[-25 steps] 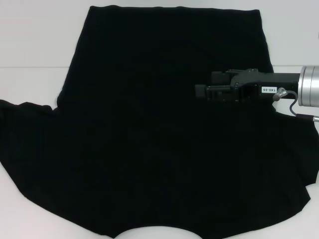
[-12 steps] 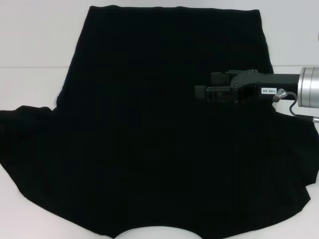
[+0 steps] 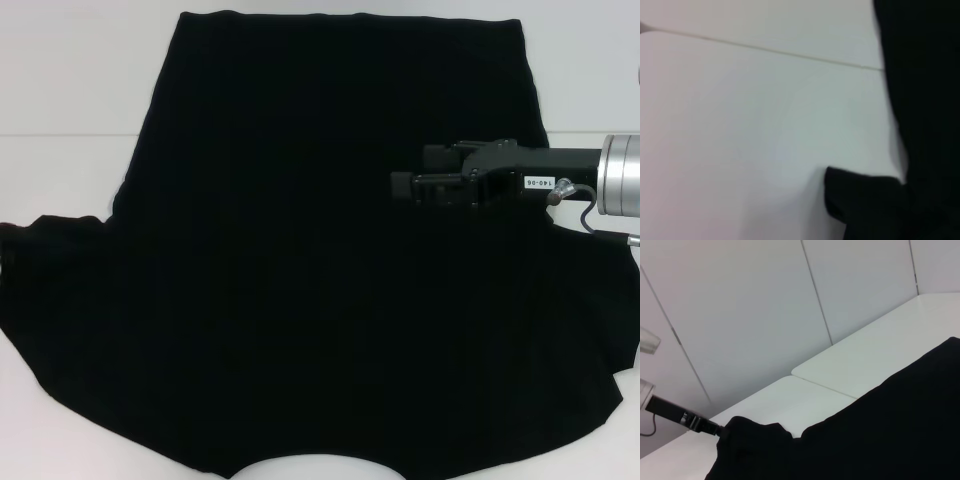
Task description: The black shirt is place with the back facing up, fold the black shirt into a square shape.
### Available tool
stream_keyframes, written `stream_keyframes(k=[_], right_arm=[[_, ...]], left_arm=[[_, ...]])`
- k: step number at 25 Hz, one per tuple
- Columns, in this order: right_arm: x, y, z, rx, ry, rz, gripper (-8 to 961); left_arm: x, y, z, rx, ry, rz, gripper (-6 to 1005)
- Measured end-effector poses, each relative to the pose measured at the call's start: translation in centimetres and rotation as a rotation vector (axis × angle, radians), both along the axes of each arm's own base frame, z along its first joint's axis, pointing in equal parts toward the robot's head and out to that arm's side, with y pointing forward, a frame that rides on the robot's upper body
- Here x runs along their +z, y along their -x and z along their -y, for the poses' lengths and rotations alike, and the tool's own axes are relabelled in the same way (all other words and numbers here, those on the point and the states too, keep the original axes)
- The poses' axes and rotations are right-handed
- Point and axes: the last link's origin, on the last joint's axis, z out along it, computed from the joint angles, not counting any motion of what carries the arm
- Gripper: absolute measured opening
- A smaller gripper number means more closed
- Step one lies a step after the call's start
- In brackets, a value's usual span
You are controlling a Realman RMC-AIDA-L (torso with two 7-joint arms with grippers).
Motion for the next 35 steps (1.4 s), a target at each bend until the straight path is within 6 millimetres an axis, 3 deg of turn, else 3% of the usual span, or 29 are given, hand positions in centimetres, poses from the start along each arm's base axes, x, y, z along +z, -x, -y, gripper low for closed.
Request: stream_keyframes(k=[7, 14, 20, 27, 35], right_arm=[[-0.1, -0.1, 0.1, 0.005, 0.001, 0.002, 880], [-0.1, -0.5, 0.3, 0.001, 0.0, 0.004, 878], [0.1, -0.9, 0.4, 0.0, -0.006, 0.011, 877], [2.0, -1.7, -0.2, -0.056, -0.058, -0.031, 876], [7.3, -5.0, -1.2, -0.314, -0.093, -0.081, 874]], left_arm=[[-1.0, -3.6, -1.3, -0.101, 0.068, 0.067, 18], [-4.7, -8.7, -1.3, -0.263, 0.193, 0.181, 20], [-7.9, -10.6, -0.8, -0.315, 0.272, 0.333, 21], [-8.9, -11.4, -0.5, -0.423, 0.258, 0.416, 199], [-8.5, -13.1, 2.1, -0.817, 0.186, 0.6, 544]])
